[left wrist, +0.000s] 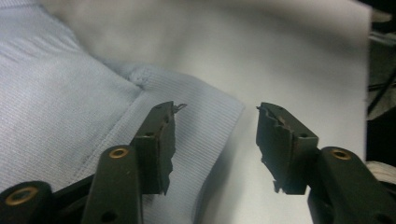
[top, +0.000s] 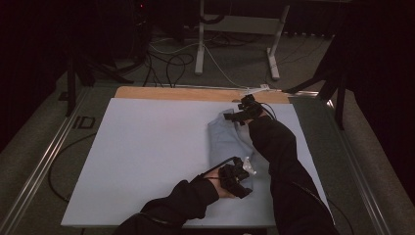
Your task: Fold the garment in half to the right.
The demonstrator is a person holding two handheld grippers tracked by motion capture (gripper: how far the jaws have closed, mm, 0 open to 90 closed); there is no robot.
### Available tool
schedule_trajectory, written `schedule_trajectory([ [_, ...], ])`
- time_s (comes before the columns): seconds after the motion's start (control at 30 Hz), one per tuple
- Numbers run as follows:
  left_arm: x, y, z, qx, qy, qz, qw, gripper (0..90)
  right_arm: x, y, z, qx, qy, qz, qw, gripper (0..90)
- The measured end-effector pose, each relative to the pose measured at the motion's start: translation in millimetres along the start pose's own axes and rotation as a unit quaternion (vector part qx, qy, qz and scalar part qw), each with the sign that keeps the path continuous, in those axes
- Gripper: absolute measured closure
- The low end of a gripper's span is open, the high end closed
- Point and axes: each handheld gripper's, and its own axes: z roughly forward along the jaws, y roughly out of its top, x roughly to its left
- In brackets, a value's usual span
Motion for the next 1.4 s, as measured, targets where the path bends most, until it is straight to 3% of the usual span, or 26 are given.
schedule_trajectory([
  [0.17,1.5,-0.7,-16.5,-0.015,-0.004,0.003,0.9999,39.7,1.8,0.8,-0.9,-0.004,0.001,-0.003,1.0,10.4],
  [0.33,6.8,-6.6,-35.2,-0.024,0.012,0.0,0.9996,36.0,4.4,2.6,-4.0,-0.002,0.002,-0.005,1.0,10.4],
  [0.53,17.0,-18.1,-53.4,-0.039,-0.001,-0.012,0.9991,20.6,7.4,4.4,-8.5,-0.007,-0.001,-0.009,0.9999,10.4],
  [0.73,25.0,-28.5,-64.8,-0.055,-0.004,-0.02,0.9983,13.3,12.0,6.2,-9.9,-0.01,0.003,-0.014,0.9999,10.4],
  [0.93,31.5,-37.9,-76.5,-0.061,0.012,-0.018,0.9979,0.5,17.4,7.6,-10.2,-0.011,0.006,-0.023,0.9997,10.4],
  [1.03,35.9,-46.6,-82.9,-0.067,0.02,-0.021,0.9973,0.3,19.5,8.1,-10.2,-0.01,0.006,-0.024,0.9996,10.3],
  [1.27,44.9,-68.9,-96.3,-0.053,0.038,-0.03,0.9974,0.3,23.8,9.1,-11.6,-0.016,0.012,-0.027,0.9995,10.3],
  [1.4,51.3,-84.0,-105.0,-0.069,0.034,-0.046,0.996,0.3,25.6,10.7,-13.3,-0.02,0.008,-0.022,0.9995,9.8],
])
